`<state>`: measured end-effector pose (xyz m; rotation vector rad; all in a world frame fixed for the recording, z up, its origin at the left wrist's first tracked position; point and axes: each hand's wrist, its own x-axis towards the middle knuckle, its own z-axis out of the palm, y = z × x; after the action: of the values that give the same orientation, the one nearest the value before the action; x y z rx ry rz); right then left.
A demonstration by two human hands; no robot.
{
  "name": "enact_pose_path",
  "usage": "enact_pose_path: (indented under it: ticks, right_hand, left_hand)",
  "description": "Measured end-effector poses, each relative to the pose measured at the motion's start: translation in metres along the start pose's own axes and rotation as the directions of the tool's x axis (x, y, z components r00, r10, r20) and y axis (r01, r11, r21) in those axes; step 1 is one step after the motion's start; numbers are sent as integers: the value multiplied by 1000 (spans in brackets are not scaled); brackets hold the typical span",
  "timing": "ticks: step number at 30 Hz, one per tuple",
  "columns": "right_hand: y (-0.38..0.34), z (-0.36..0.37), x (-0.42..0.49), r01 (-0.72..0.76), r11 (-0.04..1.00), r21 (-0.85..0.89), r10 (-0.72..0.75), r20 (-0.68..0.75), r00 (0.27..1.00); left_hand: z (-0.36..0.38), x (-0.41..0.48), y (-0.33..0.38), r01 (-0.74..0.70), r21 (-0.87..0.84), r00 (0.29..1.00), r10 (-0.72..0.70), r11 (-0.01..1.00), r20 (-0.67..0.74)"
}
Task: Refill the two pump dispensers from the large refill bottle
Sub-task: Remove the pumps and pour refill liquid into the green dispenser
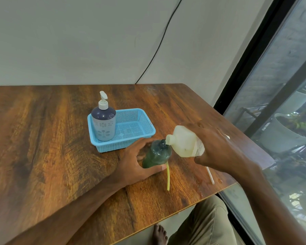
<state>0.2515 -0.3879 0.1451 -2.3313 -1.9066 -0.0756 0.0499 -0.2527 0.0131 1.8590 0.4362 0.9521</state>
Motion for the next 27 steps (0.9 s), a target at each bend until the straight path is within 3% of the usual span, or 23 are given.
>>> enact_pose_path:
  ticks: [27]
  right_hand:
    - [-4, -6, 0, 2, 1000, -16, -2, 9, 1000]
  left_hand:
    - [-1, 0, -4, 7, 18, 1000, -7, 1000, 9]
